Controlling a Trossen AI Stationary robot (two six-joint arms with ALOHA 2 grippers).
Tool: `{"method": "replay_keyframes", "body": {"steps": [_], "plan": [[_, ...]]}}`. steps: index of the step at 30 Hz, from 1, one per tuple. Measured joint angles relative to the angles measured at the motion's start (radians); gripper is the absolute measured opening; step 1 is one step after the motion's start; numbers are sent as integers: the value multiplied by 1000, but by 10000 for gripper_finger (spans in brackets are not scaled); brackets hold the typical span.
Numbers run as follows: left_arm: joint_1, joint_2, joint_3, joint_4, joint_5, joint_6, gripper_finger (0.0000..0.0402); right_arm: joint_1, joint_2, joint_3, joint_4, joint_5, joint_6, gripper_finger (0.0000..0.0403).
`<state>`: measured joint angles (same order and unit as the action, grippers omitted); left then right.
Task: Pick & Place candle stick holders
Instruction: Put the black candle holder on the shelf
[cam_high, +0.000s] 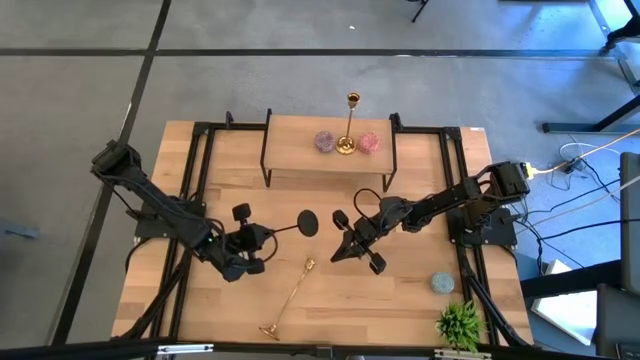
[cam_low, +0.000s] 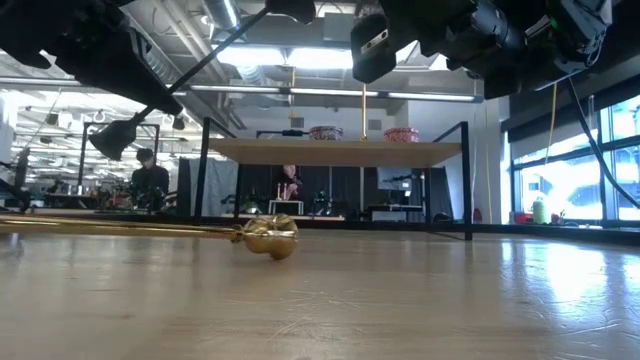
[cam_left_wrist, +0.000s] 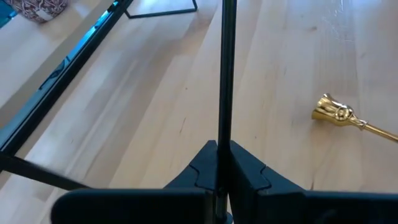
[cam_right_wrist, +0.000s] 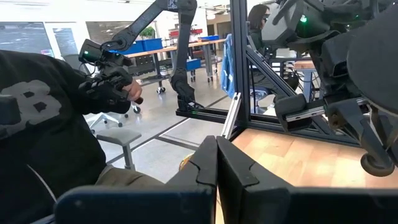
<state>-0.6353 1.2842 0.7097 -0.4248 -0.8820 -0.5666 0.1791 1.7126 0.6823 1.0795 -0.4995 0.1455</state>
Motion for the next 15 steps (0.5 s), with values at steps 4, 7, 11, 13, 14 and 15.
{"method": "replay_keyframes", "body": {"steps": [4, 7, 11, 13, 14, 15], "plan": [[0, 0, 0, 6, 0, 4, 10, 0, 0, 0, -2, 1, 0, 0], [0, 0, 0, 7, 0, 4, 10, 0, 0, 0, -5, 2, 0, 0], [0, 0, 0, 7, 0, 4, 10, 0, 0, 0, -7, 2, 0, 0], [0, 0, 0, 7, 0, 4, 10, 0, 0, 0, -7, 2, 0, 0], [0, 0, 0, 7, -1, 4, 10, 0, 0, 0, -7, 2, 0, 0], [0, 0, 0, 7, -1, 4, 10, 0, 0, 0, -7, 2, 0, 0]]}}
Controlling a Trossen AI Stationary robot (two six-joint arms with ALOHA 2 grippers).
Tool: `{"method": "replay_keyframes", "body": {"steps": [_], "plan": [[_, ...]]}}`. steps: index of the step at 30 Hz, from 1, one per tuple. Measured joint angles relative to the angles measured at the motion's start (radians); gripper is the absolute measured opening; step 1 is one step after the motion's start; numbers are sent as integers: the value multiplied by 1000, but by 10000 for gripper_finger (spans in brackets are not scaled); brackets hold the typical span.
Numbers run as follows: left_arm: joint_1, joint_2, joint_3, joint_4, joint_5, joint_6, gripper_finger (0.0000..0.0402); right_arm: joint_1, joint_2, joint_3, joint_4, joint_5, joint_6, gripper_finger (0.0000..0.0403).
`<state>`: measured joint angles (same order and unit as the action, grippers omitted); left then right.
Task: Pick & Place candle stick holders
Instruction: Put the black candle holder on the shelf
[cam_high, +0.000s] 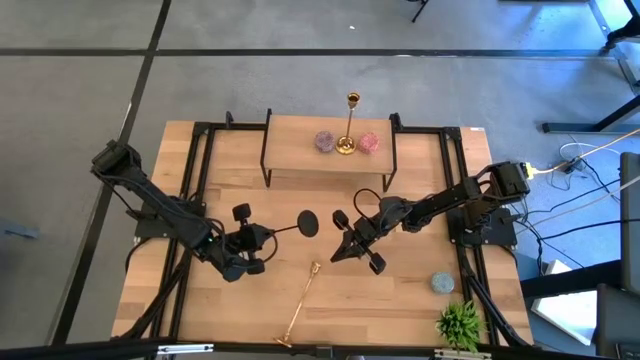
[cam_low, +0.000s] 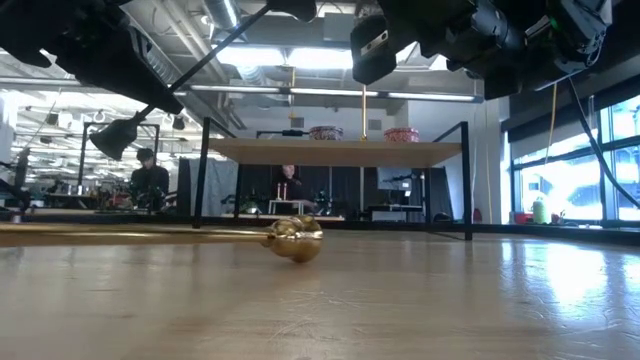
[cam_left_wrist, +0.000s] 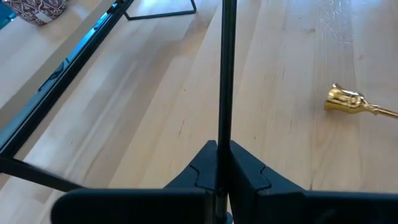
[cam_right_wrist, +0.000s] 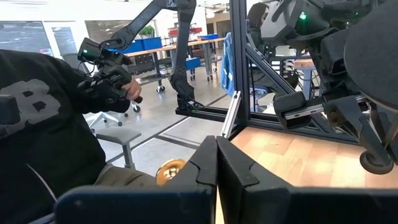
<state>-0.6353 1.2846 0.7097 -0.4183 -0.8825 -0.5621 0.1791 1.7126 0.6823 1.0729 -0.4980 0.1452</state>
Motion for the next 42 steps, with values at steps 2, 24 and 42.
{"method": "replay_keyframes", "body": {"steps": [2, 24, 42], "plan": [[0, 0, 0, 0, 0, 0, 10, 0, 0, 0, 0, 0, 0, 0], [0, 0, 0, 0, 0, 0, 10, 0, 0, 0, 0, -1, 0, 0], [-29, 6, 195, -131, 135, 270, 10, -33, 0, 0, -24, -1, 111, 0]]}}
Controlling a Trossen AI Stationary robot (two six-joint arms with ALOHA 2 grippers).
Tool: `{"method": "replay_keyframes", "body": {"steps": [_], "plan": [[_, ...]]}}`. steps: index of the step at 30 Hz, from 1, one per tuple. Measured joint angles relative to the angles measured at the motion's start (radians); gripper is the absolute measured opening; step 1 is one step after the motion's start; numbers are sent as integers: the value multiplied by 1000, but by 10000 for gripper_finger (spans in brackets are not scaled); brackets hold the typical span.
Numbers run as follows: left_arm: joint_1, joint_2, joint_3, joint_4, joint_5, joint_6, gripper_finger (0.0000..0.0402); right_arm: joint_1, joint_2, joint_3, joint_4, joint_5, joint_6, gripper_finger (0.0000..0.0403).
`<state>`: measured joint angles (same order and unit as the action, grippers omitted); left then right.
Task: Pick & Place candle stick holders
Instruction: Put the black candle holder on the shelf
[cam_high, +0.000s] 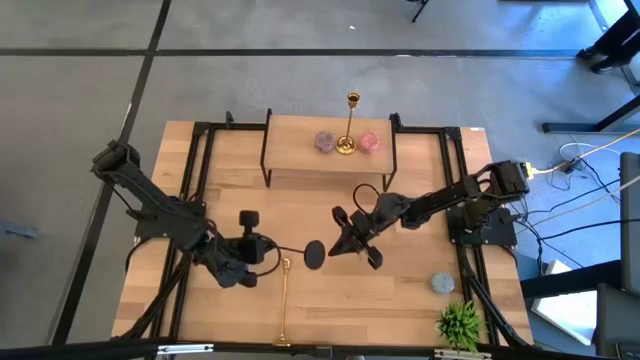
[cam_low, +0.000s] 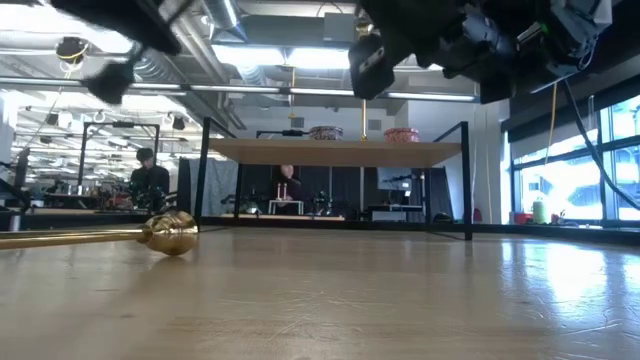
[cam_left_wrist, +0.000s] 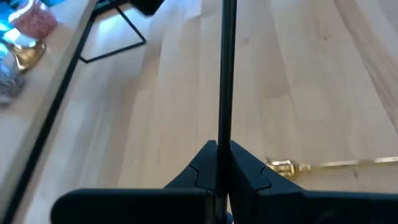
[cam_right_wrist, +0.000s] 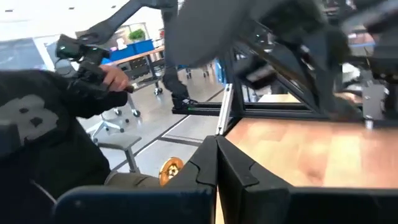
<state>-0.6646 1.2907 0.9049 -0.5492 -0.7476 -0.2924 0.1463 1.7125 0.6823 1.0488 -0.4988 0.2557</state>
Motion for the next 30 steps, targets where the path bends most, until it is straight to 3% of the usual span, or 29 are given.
{"method": "replay_keyframes", "body": {"steps": [7, 13, 18, 23, 30], "plan": [[-16, 96, 181, -288, 125, -14, 10, -17, 0, 0, -14, 4, 88, 28], [12, 272, 339, -531, 197, -25, 10, -16, 0, 0, -16, 105, 167, 76], [50, 418, 474, -722, 228, 13, 10, -16, 0, 11, -34, 114, 222, 120], [83, 497, 584, -804, 185, 92, 10, 0, 0, 69, -192, 122, 204, 157], [110, 500, 678, -793, 151, 196, 10, 39, 0, 139, -364, 200, 150, 185]]}}
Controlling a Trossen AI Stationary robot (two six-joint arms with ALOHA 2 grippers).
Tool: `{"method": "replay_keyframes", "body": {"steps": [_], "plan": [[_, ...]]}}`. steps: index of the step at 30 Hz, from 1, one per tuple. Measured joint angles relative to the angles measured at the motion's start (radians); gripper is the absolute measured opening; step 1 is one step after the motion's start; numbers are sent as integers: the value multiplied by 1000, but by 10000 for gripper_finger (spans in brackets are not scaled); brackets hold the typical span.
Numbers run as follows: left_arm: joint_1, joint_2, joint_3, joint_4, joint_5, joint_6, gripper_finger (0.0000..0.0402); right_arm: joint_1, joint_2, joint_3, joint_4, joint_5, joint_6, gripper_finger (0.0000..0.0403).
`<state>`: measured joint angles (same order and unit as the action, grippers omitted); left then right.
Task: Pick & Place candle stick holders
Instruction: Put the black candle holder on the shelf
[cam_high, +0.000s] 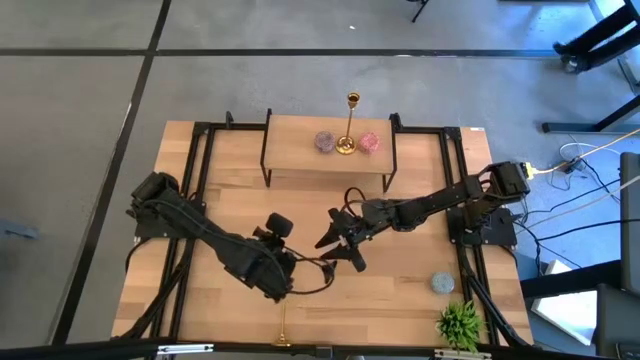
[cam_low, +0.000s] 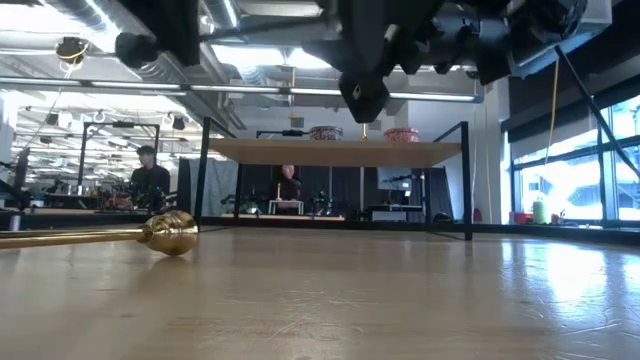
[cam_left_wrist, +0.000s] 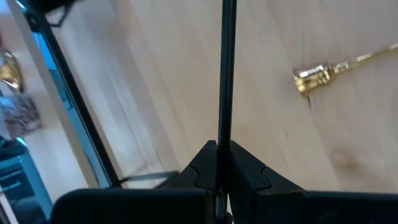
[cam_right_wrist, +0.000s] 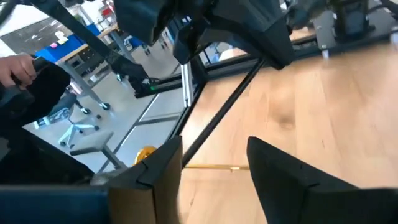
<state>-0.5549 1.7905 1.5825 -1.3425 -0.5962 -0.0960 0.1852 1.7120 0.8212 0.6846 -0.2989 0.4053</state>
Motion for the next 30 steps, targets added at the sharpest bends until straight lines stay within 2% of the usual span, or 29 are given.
{"method": "replay_keyframes", "body": {"steps": [9, 16, 22, 30], "plan": [[25, -1, 10, 45, 58, 82, 10, 8, 0, 7, -1, 0, 16, 193], [68, -1, 10, 50, 47, 154, 10, 8, 0, 7, -1, 3, 33, 193], [96, -1, 10, 135, 0, 244, 10, 8, 0, 7, -13, 3, 58, 193], [126, 0, 9, 138, 15, 287, 10, 8, 0, 7, -36, 3, 59, 193]]}}
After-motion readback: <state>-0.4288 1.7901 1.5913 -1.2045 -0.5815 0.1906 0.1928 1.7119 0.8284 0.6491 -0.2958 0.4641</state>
